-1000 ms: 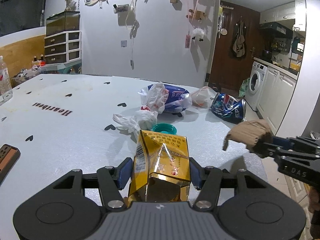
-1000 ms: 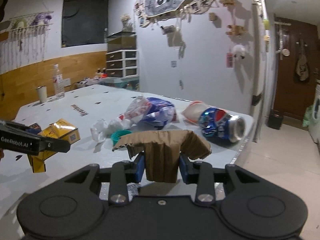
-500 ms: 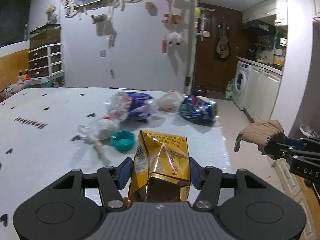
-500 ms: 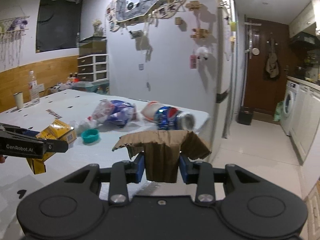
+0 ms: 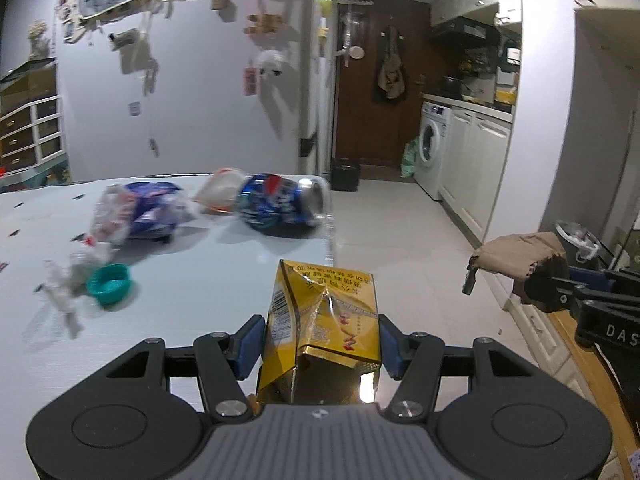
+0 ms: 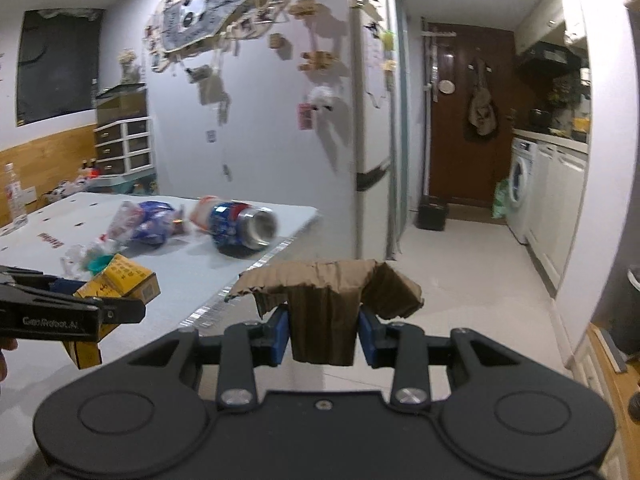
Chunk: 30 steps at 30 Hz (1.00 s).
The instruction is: Collect trash
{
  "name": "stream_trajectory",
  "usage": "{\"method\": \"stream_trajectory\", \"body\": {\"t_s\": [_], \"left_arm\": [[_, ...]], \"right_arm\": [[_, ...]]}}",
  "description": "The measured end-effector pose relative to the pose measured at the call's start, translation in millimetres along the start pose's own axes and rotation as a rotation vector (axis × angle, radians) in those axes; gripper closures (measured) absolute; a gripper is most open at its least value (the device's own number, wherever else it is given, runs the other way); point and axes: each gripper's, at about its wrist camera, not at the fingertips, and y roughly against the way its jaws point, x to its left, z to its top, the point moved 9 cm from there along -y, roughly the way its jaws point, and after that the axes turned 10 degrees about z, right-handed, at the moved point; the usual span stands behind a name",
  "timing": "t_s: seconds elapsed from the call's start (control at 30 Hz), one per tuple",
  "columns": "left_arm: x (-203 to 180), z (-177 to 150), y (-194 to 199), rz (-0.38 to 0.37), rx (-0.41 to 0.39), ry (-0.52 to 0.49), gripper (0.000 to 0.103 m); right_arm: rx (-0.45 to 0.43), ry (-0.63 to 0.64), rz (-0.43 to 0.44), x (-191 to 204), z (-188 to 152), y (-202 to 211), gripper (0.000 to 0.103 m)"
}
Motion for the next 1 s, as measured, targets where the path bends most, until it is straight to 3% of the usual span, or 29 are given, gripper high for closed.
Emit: {"method": "stream_trajectory", "body": {"t_s": [0.5,1.0], "left_arm": [[-103.6,-10.5,-45.9,-0.069,0.067,-0.073,0.044],[-180.3,-77.5,-170.6,-0.131,0.311,-0.086,0.044]], "right_arm": [[0.022,-0.149,-0.104,-105.1,-50.9,6.2,0.066],[0.234,-0.291,-0.134,-177.6,-138.4,-64.7,0.066]]}}
